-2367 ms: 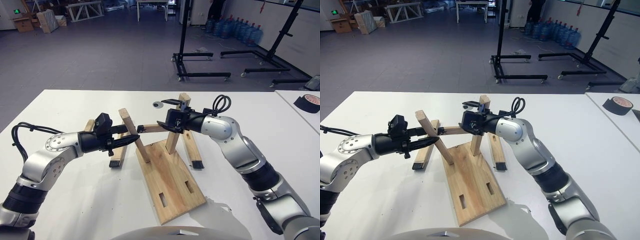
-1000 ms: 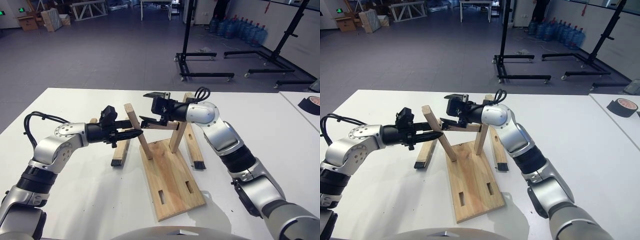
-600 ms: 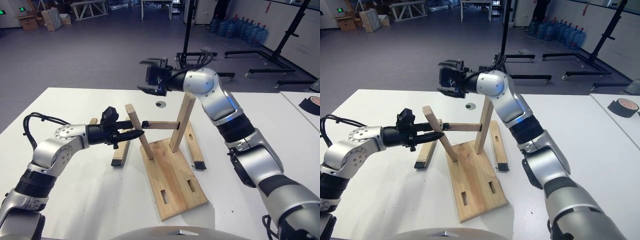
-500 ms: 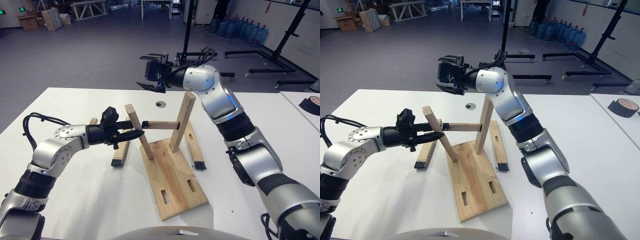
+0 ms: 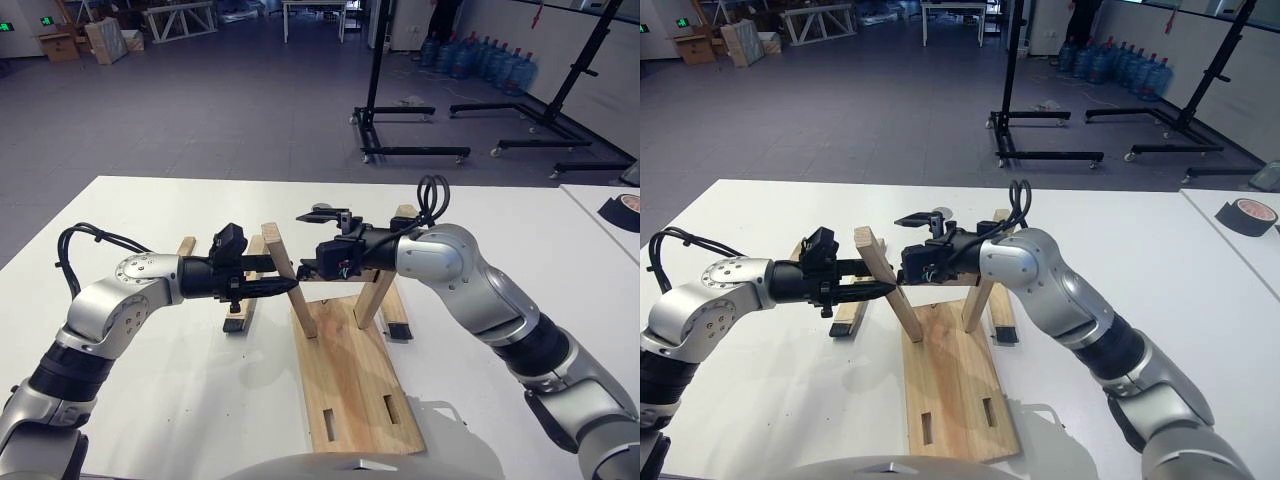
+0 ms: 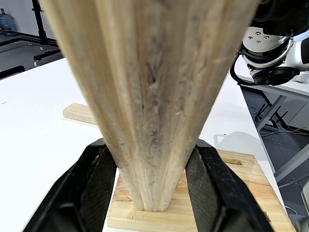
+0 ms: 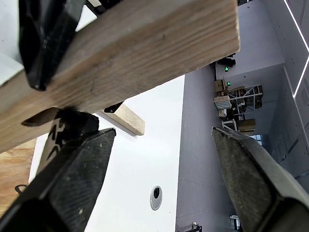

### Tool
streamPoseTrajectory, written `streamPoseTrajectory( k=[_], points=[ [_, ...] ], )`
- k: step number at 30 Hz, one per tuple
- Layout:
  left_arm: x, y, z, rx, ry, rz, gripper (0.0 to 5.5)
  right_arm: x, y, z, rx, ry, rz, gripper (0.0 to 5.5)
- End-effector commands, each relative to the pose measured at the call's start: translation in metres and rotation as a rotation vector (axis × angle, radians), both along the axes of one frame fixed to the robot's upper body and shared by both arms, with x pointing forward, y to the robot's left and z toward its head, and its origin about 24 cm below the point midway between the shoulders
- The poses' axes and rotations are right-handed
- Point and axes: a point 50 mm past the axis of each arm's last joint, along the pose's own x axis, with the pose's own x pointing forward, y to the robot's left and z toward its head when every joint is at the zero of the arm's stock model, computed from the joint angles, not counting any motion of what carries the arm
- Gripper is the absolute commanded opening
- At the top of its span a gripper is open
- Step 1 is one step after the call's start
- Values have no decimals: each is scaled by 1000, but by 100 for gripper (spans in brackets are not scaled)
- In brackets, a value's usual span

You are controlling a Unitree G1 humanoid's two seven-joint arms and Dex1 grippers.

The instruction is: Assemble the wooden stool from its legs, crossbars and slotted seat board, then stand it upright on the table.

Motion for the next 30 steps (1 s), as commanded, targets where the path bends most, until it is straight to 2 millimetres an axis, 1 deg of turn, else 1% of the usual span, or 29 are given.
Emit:
streamPoseTrajectory(
  k=[1, 4, 6, 9, 12, 14, 16, 17, 19, 20, 22, 24, 27, 30],
  points=[
    [2, 17, -18, 181, 99, 134, 201, -114, -43, -191, -505, 1064, -43, 371],
    [8, 14, -7, 166, 28, 173, 201, -120, -54, -202, -528, 1153, -108, 371],
    [10, 17, -8, 179, 14, 208, 201, -122, -62, -206, -550, 1193, -140, 371],
    [11, 22, -13, 192, 19, 252, 201, -127, -77, -206, -618, 1256, -152, 371],
    [14, 20, -9, 161, 1, 267, 201, -140, -86, -203, -671, 1338, -130, 371],
    [17, 19, -9, 140, -5, 295, 201, -154, -89, -203, -704, 1378, -114, 371],
    [18, 19, -11, 140, -11, 317, 201, -161, -88, -203, -701, 1358, -122, 371],
    [18, 18, -12, 135, -19, 327, 201, -154, -83, -202, -653, 1276, -143, 371],
    [17, 15, -14, 132, -42, 348, 201, -126, -66, -195, -524, 1034, -199, 371],
    [16, 13, -14, 129, -49, 358, 201, -108, -57, -187, -447, 908, -234, 371],
    [16, 9, -16, 131, -67, 368, 201, -80, -40, -169, -306, 705, -279, 371],
    [13, 7, -19, 136, -77, 384, 201, -51, -43, -156, -170, 527, -332, 371],
    [7, 6, -23, 145, -77, 385, 201, -18, -57, -142, -33, 340, -416, 371],
    [6, 6, -23, 147, -71, 381, 201, 2, -57, -130, 46, 230, -425, 371]
  ],
)
